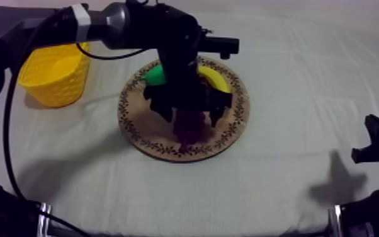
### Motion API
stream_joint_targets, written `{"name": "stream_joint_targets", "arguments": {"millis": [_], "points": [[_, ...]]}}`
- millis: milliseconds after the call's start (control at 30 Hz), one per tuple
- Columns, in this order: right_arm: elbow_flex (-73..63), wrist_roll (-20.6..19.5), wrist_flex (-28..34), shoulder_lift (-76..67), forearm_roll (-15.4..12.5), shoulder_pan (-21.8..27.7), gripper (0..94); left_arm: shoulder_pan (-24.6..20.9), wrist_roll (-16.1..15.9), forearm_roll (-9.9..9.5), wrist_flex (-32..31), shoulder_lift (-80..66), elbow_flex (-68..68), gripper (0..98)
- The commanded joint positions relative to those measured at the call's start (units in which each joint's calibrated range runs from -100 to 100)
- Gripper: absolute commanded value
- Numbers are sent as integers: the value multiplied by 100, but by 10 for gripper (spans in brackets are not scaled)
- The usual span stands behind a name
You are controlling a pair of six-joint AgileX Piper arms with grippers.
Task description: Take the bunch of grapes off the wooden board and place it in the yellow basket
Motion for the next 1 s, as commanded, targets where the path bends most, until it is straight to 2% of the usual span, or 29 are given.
{"name": "stream_joint_targets", "arguments": {"millis": [0,267,700,967], "points": [[-4,1,0,0,3,2,3,-11,16,-3,37,107,-105,852],[-4,1,0,0,3,2,3,-76,74,-30,103,422,-348,790],[-4,1,0,0,3,2,3,-95,87,-85,152,606,-494,492],[-4,1,0,0,3,2,3,-41,43,-82,170,521,-490,480]]}}
